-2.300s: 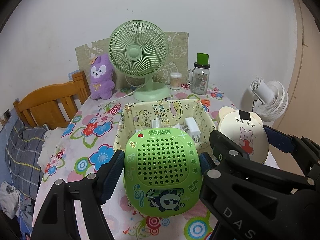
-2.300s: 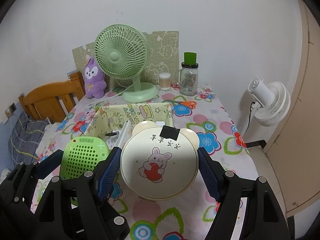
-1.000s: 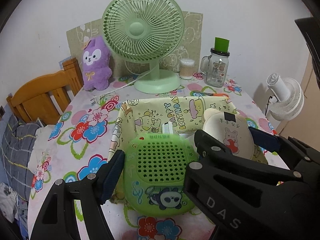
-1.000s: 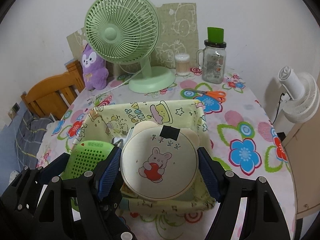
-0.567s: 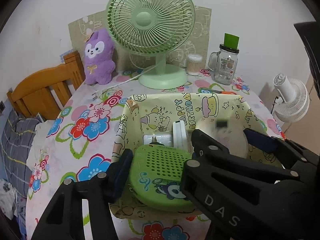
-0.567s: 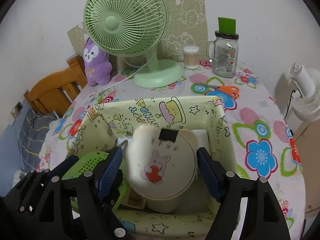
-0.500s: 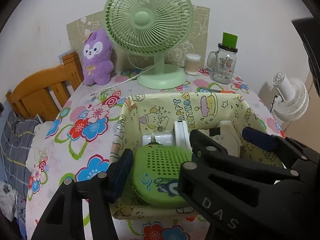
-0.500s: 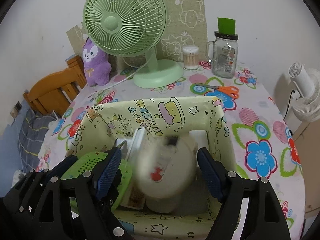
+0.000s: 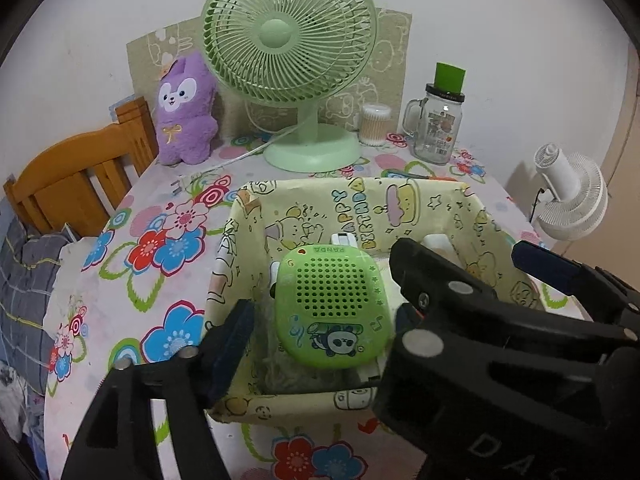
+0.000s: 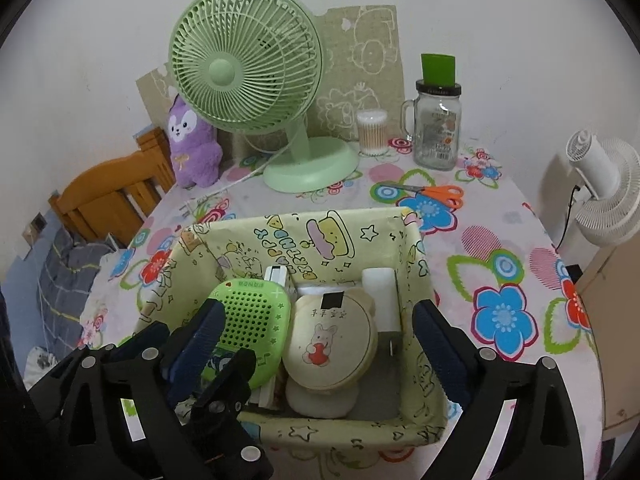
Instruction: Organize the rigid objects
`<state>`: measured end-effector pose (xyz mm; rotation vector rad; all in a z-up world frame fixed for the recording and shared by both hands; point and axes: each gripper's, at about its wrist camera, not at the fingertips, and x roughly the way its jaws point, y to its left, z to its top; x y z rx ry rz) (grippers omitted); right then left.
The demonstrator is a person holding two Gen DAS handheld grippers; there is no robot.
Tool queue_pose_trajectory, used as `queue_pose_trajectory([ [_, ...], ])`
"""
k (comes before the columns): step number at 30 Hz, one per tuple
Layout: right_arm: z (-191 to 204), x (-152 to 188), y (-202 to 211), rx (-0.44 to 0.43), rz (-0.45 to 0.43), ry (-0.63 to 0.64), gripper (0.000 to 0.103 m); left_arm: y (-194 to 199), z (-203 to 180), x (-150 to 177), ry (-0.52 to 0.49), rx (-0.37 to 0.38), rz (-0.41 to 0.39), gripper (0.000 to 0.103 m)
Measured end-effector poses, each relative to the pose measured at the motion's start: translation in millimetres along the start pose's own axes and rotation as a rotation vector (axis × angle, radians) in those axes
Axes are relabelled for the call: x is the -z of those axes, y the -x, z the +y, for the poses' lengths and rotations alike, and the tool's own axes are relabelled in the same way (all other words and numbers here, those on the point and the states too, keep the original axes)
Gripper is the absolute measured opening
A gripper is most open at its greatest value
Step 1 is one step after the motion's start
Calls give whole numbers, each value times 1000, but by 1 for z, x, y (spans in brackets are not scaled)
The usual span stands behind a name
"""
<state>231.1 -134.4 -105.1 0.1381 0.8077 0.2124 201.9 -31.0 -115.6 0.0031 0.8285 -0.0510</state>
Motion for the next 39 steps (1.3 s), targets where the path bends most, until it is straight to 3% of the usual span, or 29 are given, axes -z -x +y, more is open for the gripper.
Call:
queue_pose_trajectory([
  [2,1,1,4,9,-7,9,99,5,-1,1,-8,-7,-18,89],
  [11,4,8,23,37,-22,38,103,18,-1,3,-21,-14,-41,100],
  [39,-4,46,72,95,-19,32,103,47,12,31,-37,28,-17,103],
])
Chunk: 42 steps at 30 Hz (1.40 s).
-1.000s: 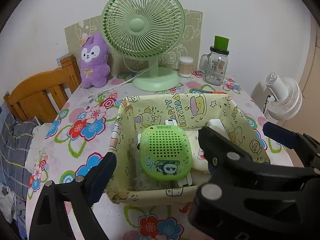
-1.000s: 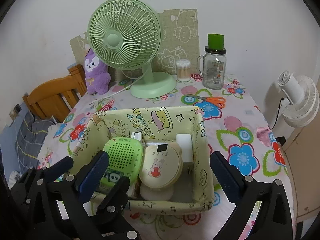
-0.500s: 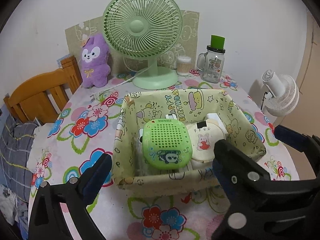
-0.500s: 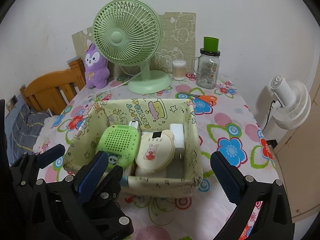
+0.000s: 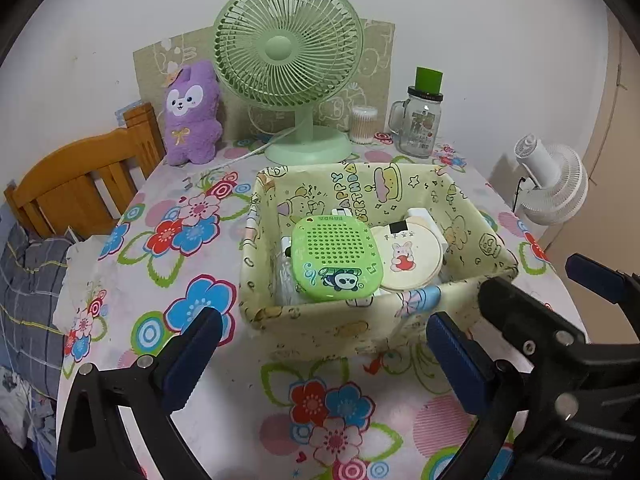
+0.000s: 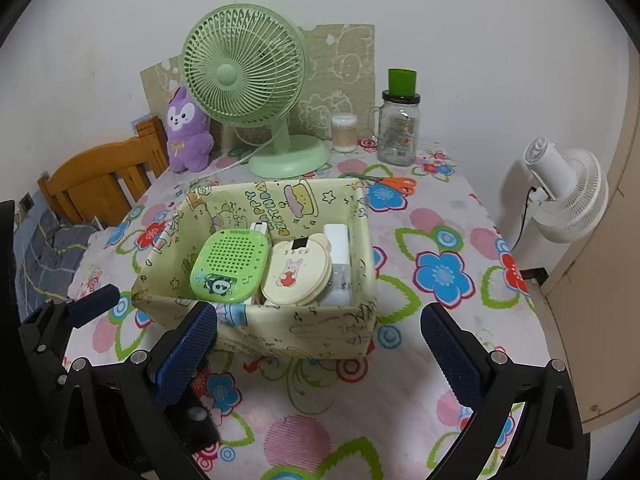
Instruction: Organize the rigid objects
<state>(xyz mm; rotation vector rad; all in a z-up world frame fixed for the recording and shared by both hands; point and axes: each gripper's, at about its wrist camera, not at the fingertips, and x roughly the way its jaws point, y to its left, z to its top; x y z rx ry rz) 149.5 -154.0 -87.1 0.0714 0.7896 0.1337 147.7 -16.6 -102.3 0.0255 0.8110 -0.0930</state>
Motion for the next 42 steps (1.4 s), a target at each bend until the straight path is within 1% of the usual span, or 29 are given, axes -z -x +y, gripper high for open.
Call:
queue_pose_trajectory([
  [6,-2,7,17,4,-20,7,103,22,-1,7,-32,-21,-22,103],
  [15,-8,12,48,14,-67,-12,103,54,1,11,-28,-2,-63,103],
  [24,-8,16,83,40,-127,6,103,84,5,16,-24,0,-103,103],
  [27,-9,17,95,42,-145,-2,103,93,6,17,-22,-10,-112,103],
  [34,-11,20,114,40,-173,-8,103,121,6,21,-32,-41,-169,103],
  [42,-12,26,130,56,-185,-13,103,135,8,27,-16,-47,-178,103],
])
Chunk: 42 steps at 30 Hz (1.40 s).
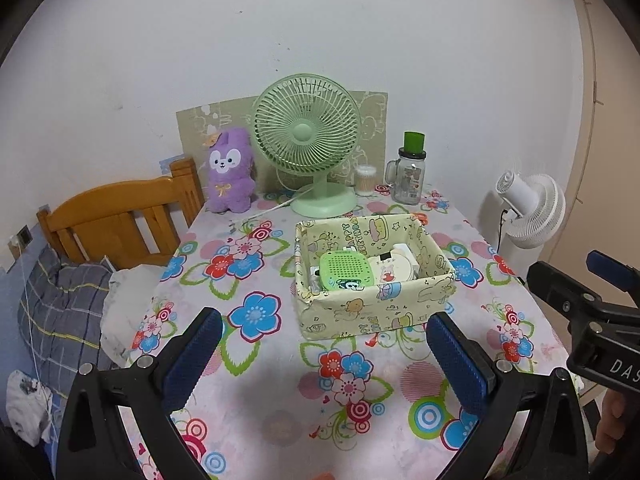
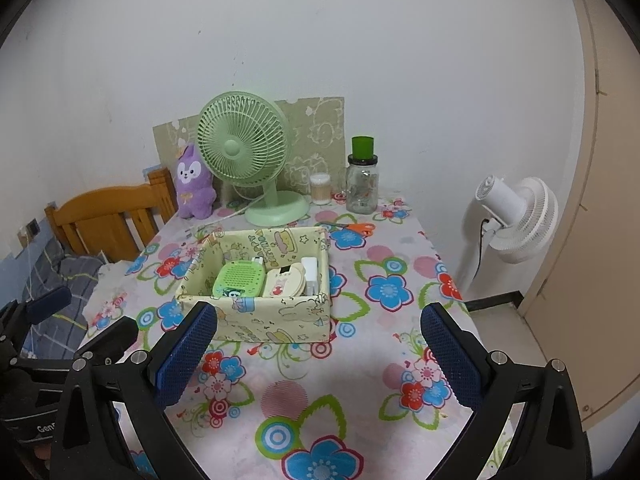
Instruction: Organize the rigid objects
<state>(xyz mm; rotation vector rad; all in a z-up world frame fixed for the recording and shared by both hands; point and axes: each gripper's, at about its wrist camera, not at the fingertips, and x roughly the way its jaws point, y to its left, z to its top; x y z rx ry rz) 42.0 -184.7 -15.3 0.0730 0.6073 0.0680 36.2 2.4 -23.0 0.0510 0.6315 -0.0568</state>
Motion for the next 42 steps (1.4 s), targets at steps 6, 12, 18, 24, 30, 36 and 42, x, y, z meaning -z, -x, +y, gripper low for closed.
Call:
queue_pose_trajectory([
  [6,-1,3,11,25,-12,-6,103,12,-1,3,-2,-1,-14,103],
  [12,1,5,19,34,-30,-6,103,20,-2,4,-5,6,-30,103],
  [18,3,6,22,37,-38,-5,103,22,-3,5,-20,13,-34,103],
  [24,4,7,21,44,-33,-8,103,21,-2,5,-13,15,-29,103],
  [30,5,8,19,48,-28,-14,103,20,-1,6,-11,18,-23,103],
  [36,5,8,18,50,-27,-14,103,18,-1,5,-11,18,-21,103],
  [42,8,7,14,49,-21,-10,103,15,2,5,-7,11,-23,103],
])
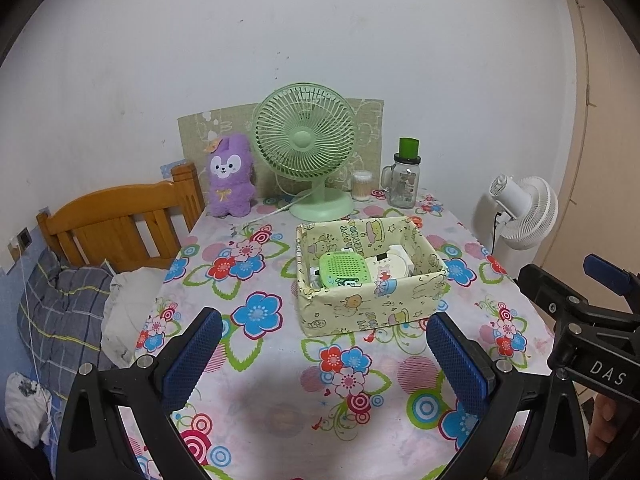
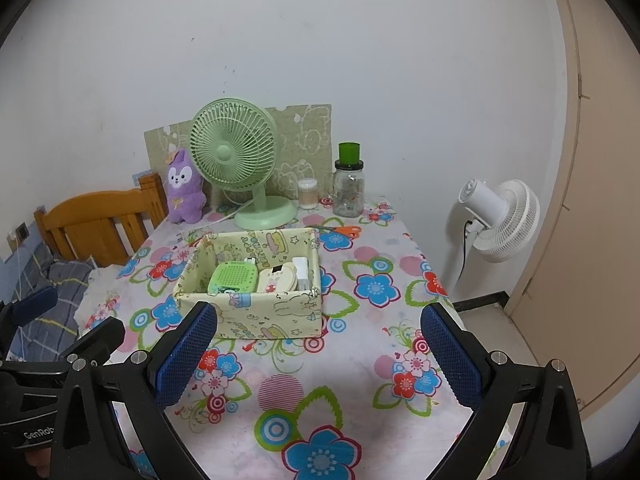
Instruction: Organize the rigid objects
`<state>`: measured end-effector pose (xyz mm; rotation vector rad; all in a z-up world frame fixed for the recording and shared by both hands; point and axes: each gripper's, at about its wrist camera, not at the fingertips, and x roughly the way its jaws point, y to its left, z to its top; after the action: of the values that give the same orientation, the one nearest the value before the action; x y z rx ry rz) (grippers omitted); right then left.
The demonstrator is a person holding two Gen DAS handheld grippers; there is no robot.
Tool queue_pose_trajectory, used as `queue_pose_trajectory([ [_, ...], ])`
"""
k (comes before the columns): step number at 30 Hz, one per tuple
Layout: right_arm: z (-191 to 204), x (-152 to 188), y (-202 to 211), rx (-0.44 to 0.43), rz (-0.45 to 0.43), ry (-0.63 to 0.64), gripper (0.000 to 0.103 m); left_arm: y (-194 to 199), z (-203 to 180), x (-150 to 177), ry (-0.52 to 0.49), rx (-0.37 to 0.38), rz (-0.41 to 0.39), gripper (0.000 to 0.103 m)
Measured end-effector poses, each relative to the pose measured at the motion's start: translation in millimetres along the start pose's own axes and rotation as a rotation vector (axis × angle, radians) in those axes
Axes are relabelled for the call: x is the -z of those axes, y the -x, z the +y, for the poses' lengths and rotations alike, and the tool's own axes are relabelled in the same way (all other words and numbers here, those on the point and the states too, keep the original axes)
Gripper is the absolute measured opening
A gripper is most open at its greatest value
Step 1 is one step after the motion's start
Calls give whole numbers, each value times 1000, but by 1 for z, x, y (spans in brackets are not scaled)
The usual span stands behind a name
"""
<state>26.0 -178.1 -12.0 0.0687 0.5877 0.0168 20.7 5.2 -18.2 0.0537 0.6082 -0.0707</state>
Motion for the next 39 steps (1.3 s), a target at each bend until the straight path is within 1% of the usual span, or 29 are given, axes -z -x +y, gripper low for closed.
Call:
queue_pose_trajectory([
  [14,6,1,0,5,-2,6,103,-1,5,0,5,12,8,103],
  [39,7,0,1,12,-2,7,103,-2,6,2,1,5,8,103],
])
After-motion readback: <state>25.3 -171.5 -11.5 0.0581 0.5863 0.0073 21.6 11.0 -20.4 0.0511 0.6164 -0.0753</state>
